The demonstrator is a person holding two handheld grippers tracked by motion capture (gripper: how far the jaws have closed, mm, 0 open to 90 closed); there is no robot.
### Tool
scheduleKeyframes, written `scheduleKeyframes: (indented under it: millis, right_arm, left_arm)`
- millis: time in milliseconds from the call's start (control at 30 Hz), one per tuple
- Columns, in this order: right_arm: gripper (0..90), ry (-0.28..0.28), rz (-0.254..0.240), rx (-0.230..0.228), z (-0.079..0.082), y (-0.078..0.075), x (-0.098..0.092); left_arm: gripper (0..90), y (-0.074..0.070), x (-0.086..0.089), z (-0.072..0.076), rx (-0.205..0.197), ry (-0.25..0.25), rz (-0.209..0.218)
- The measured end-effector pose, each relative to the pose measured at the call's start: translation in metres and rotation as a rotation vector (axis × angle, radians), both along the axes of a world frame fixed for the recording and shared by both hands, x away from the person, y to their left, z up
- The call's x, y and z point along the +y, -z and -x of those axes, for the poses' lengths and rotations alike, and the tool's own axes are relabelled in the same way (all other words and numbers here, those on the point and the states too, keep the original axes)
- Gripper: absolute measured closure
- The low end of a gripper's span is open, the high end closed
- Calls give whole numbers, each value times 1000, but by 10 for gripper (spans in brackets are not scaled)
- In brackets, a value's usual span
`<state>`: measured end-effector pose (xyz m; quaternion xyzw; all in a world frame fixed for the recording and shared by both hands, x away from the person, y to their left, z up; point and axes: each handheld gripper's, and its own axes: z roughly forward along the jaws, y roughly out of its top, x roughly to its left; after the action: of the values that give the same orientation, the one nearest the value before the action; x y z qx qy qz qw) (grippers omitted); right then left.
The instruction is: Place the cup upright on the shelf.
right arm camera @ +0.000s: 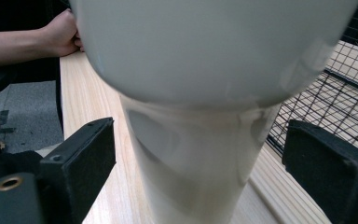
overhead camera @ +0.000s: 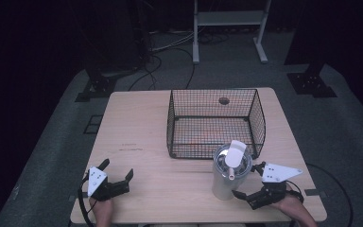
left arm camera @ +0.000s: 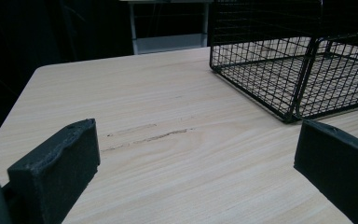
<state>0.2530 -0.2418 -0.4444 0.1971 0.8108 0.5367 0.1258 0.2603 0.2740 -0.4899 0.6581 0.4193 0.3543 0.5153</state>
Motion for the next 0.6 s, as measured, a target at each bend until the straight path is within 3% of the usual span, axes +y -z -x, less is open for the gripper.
scheduleKeyframes:
  millis: [600]
  right_arm:
    - [89,-17,-38,-7,-11,4,15]
  left_arm:
    - [0,0,1,0,1,2,1]
